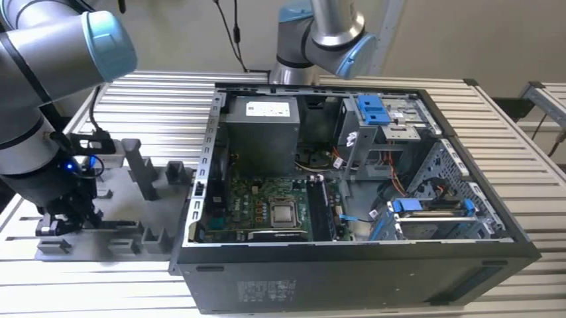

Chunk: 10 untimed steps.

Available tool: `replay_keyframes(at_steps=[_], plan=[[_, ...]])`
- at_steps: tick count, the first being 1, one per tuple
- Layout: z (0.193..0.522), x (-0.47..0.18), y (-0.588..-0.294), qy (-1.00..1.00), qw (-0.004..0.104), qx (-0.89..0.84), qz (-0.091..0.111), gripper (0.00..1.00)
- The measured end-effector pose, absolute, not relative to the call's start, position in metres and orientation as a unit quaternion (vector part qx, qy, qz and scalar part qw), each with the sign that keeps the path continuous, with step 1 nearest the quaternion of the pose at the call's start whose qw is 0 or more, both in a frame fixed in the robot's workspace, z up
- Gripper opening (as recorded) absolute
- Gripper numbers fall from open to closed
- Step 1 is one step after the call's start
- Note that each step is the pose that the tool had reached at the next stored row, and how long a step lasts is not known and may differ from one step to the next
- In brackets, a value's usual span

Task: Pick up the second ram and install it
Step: 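Pick up the second ram and move it above second insertion slot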

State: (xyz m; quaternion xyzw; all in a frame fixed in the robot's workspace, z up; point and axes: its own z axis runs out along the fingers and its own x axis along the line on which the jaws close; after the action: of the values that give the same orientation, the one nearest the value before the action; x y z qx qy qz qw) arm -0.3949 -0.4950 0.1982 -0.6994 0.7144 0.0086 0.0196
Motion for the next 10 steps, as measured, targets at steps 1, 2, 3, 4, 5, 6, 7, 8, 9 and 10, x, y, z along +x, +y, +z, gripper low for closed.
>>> replay_keyframes(at_steps=[1, 2, 3, 4, 5, 6, 7, 8, 9, 10], plan=[[0.199, -0.395, -0.495, 0.714, 0.02, -0.699, 0.009, 0.15], [0.2, -0.395, -0.495, 0.714, 0.02, -0.699, 0.009, 0.15], [0.201, -0.395, -0.495, 0.714, 0.02, -0.699, 0.009, 0.15], [0.203, -0.395, -0.495, 0.714, 0.02, -0.699, 0.009, 0.15], [0.204, -0.395, -0.495, 0.714, 0.02, -0.699, 0.009, 0.15], [0.205, -0.395, -0.495, 0.714, 0.02, -0.699, 0.009, 0.15], [0.207, -0.395, -0.495, 0.714, 0.02, -0.699, 0.009, 0.15], [0.209, -0.395, -0.495, 0.714, 0.02, -0.699, 0.009, 0.15], [0.21, -0.395, -0.495, 0.714, 0.02, -0.699, 0.009, 0.15], [0.212, -0.395, -0.495, 0.714, 0.02, -0.699, 0.009, 0.15]])
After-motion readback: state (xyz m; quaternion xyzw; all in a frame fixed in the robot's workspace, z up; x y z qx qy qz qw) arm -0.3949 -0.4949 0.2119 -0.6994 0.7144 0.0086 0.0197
